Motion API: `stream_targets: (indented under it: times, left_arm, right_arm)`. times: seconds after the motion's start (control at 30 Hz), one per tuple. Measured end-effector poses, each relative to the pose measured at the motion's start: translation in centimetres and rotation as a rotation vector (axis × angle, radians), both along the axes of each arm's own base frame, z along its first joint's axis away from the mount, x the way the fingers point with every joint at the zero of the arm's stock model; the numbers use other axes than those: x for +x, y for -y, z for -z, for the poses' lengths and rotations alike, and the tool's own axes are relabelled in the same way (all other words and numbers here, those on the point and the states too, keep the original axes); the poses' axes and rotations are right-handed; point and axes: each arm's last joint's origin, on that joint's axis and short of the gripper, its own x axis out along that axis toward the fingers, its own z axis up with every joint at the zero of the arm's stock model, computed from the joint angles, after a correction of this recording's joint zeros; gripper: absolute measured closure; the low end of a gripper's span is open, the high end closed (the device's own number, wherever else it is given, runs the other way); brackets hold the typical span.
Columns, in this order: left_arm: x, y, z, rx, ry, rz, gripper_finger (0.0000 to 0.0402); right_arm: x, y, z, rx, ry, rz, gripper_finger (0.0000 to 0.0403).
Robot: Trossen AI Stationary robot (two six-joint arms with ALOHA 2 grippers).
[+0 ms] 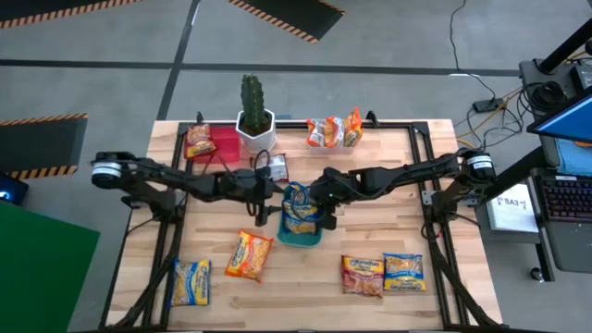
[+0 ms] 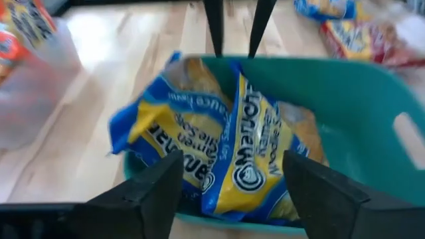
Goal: Sort Maruchan noodles
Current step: Put the blue noodle pack into the green bin
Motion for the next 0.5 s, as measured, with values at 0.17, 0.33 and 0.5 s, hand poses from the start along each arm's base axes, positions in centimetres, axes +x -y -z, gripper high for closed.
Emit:
stream_targets:
  times: [0.17, 0.33, 0.5]
  left_arm:
    - [1.0, -0.1, 1.1, 0.004, -0.038, 0.004, 0.0150]
    - [1.4, -0.2, 2.0, 0.001, -0.075, 0.001, 0.0163]
    - [1.3, -0.4, 2.1, -0.004, -0.080, -0.006, 0.0176]
  right_arm:
    - [-0.3, -0.1, 0.3, 0.034, -0.040, 0.040, 0.0221]
    - [-0.2, -0.2, 1.0, 0.075, -0.068, 0.019, 0.0169]
    - [-0.2, -0.2, 1.5, 0.081, -0.073, 0.017, 0.0153]
